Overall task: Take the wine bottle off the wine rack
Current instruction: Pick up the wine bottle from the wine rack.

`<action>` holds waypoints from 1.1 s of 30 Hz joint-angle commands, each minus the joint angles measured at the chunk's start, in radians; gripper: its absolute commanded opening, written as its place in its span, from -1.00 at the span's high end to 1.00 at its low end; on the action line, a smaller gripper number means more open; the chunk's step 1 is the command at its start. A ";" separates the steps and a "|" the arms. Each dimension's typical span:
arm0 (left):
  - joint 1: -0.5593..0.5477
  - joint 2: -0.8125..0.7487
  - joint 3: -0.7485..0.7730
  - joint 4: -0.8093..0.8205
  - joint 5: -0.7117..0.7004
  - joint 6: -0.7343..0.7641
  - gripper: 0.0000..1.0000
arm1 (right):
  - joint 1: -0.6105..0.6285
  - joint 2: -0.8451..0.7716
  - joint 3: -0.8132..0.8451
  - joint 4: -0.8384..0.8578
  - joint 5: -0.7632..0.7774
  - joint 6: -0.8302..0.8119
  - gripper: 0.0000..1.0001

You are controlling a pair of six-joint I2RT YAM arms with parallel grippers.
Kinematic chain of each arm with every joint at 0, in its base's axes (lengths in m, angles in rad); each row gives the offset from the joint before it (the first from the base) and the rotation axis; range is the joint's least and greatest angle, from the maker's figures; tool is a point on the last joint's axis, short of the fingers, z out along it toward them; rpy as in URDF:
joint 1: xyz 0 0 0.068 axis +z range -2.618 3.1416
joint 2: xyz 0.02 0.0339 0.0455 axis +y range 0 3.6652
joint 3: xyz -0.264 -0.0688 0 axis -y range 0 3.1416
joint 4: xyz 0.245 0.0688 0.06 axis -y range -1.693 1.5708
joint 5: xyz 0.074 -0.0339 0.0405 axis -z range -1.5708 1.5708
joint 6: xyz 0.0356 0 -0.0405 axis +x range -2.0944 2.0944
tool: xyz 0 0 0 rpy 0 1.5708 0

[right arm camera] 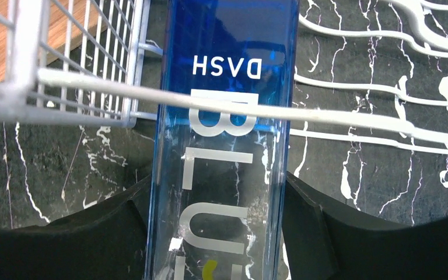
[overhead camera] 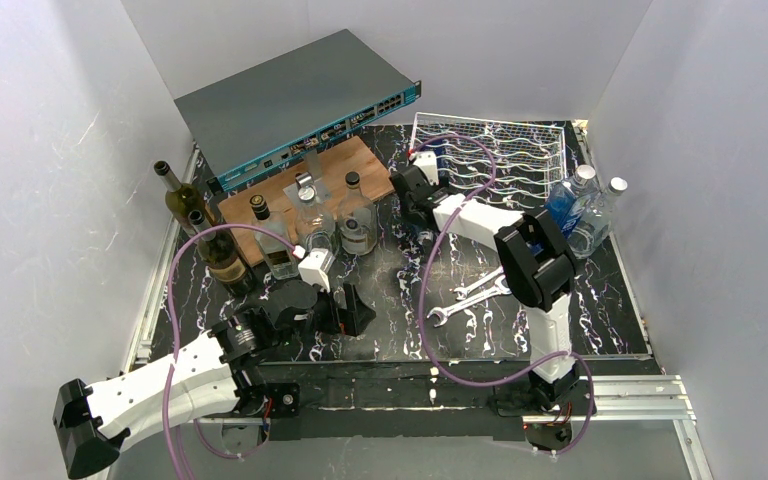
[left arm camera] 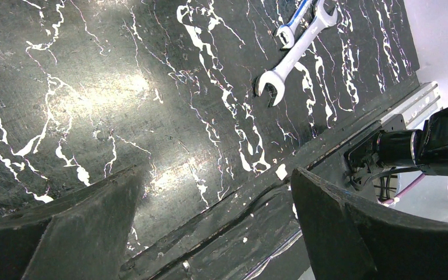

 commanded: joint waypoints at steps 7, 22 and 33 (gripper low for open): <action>0.000 -0.005 0.015 -0.010 -0.007 -0.003 -0.97 | 0.000 -0.179 -0.092 0.014 -0.055 0.054 0.83; -0.001 -0.003 0.011 0.002 0.001 -0.008 -0.97 | 0.000 -0.341 -0.190 -0.042 -0.153 0.079 0.97; -0.002 -0.012 0.005 0.006 0.011 -0.014 -0.97 | 0.000 -0.393 -0.262 -0.035 -0.220 0.098 0.97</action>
